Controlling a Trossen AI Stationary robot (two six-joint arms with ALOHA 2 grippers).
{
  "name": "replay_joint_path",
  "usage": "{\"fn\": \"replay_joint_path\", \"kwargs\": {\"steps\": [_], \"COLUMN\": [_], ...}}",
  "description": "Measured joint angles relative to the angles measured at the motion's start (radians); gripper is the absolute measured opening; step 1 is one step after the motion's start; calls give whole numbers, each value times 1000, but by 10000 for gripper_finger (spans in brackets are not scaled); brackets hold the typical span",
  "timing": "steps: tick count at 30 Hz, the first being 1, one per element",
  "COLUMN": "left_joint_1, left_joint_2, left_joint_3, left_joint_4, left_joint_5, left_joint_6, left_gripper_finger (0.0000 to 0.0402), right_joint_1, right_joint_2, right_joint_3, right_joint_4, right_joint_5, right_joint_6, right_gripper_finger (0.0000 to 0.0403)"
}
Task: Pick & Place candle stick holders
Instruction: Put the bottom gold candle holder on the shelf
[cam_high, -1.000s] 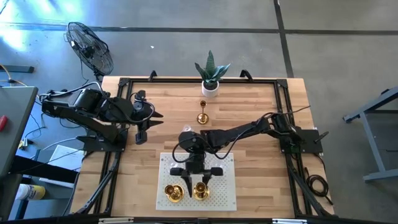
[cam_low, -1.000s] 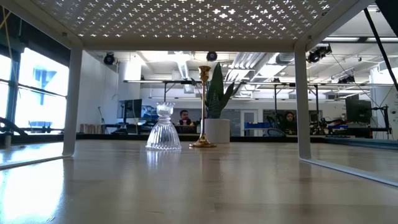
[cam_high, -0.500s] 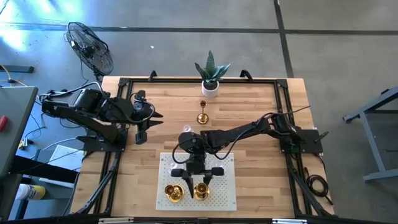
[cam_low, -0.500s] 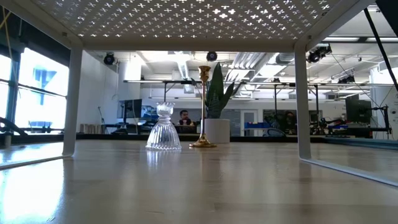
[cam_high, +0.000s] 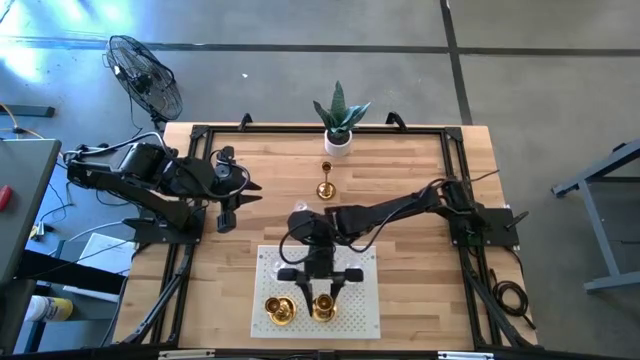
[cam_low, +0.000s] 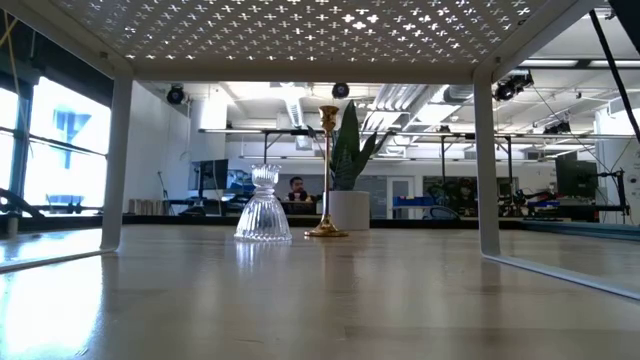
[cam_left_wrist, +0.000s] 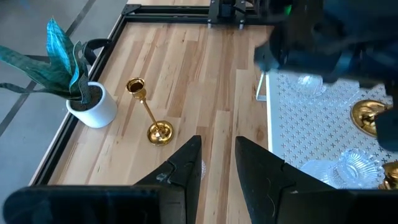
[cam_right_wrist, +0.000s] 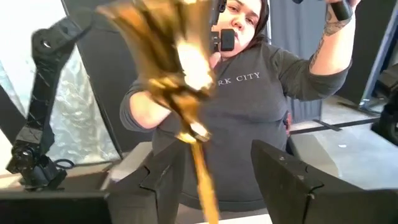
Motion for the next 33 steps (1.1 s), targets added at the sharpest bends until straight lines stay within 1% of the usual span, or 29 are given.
{"fn": "replay_joint_path", "kwargs": {"steps": [4, 6, 9, 13, 18, 21, 23, 33], "left_joint_1": [0, 0, 0, 0, 0, 0, 0, 0], "left_joint_2": [0, 0, 0, 0, 0, 0, 0, 0], "left_joint_3": [-1, -1, -1, -1, -2, -2, -2, -2], "left_joint_4": [0, 0, 1, 8, 12, 12, 12, 11], "left_joint_5": [0, 0, 0, -5, -6, -6, -6, -6], "left_joint_6": [0, 0, 0, 0, 0, 0, 0, 0], "left_gripper_finger": [95, 95, 95, 95, 95, 95, 95, 95], "right_joint_1": [-2, 0, 7, 10, 8, 8, 8, 8], "right_joint_2": [-47, -60, -77, -88, -88, -88, -88, -88], "right_joint_3": [1, 1, 0, 1, 0, 0, 0, 0], "right_joint_4": [-231, -316, -354, -353, -361, -367, -365, -375], "right_joint_5": [86, 127, 180, 255, 276, 347, 371, 364], "right_joint_6": [-184, -264, -316, -301, -274, -270, -251, -220], "right_gripper_finger": [177, 177, 177, 177, 177, 177, 177, 177]}}
